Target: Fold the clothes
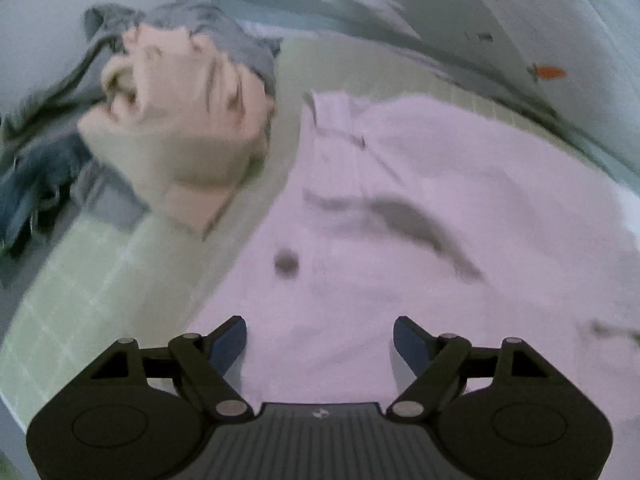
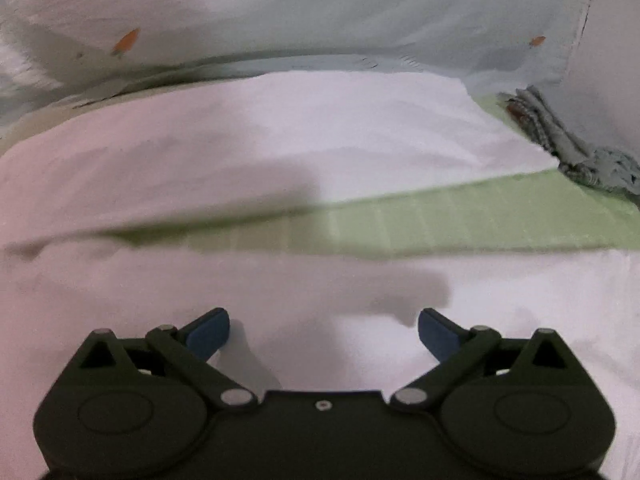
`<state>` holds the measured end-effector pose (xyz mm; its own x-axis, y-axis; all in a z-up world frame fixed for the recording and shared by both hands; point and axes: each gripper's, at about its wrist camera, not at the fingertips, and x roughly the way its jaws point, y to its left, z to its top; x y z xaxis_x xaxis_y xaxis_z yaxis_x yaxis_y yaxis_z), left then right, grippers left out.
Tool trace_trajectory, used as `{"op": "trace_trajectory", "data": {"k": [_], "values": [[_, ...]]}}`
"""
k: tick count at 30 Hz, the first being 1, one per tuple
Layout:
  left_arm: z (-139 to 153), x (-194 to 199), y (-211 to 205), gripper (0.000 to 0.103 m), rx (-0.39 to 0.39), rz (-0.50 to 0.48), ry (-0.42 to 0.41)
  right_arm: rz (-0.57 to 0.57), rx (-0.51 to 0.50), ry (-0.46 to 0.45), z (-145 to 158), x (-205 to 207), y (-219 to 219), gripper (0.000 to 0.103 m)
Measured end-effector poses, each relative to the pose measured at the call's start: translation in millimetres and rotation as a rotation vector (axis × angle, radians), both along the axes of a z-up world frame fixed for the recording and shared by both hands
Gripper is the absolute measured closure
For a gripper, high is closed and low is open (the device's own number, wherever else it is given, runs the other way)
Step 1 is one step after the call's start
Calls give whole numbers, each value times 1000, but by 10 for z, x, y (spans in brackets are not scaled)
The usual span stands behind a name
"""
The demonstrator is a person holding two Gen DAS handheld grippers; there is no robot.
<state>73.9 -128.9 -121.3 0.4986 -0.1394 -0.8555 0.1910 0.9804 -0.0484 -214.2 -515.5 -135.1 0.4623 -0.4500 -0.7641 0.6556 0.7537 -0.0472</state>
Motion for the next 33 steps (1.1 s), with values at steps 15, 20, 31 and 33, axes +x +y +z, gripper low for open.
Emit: {"op": "trace_trajectory", "data": {"k": [15,20,31,33], "values": [[629,-748,-543,14,1,-133,-233,-101,120,-161,112,-1255,98,0],[649,-1179,-947,14,-51,-102,-219,-209,141,-227,116,-1894,-395,0],[524,-2213,-1641,14,-81,-67,-208,-219,-33,-139,-1,-2846,-1117,0],[521,-2334,-1712,14,-82,-58,-202,-261,-52,-133,-14,-2969,-1243,0]]}}
